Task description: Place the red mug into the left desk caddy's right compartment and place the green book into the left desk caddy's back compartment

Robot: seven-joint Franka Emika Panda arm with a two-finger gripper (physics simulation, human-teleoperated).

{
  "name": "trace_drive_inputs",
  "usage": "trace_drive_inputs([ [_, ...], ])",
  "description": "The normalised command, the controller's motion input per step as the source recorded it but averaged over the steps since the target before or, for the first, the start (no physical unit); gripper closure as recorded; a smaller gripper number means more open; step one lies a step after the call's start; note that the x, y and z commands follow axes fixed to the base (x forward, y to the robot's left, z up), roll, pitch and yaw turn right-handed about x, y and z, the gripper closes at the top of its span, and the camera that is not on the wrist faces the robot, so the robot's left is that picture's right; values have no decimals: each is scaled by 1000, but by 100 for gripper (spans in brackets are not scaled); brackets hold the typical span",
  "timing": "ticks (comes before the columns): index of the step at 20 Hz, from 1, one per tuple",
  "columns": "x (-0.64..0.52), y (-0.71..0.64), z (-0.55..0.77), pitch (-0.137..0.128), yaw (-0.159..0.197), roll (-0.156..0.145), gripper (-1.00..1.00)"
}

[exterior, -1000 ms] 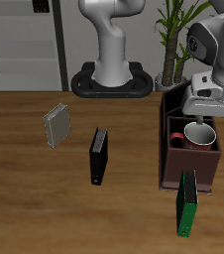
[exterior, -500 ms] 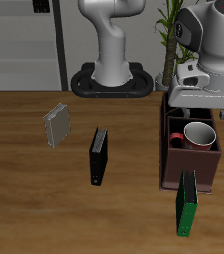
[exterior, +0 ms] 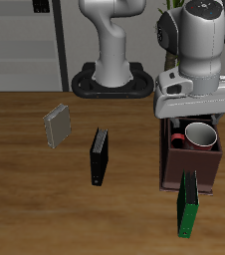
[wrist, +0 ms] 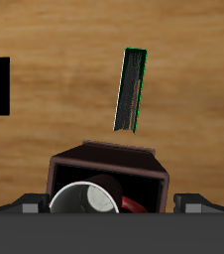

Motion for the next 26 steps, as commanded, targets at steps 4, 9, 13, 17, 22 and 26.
trace_drive_inputs([
  [4, 358, -237, -51, -18, 38, 3, -100],
  [9, 322, -229, -98, -62, 31, -70, -100],
  [13, 214, 86, -198, -69, -40, -21, -100],
  [17, 128, 246, -226, -12, 23, 17, -100],
  [22, 104, 136, -91, -17, -9, 38, -100],
  [26, 361, 5, -133, 28, 2, -2, -100],
])
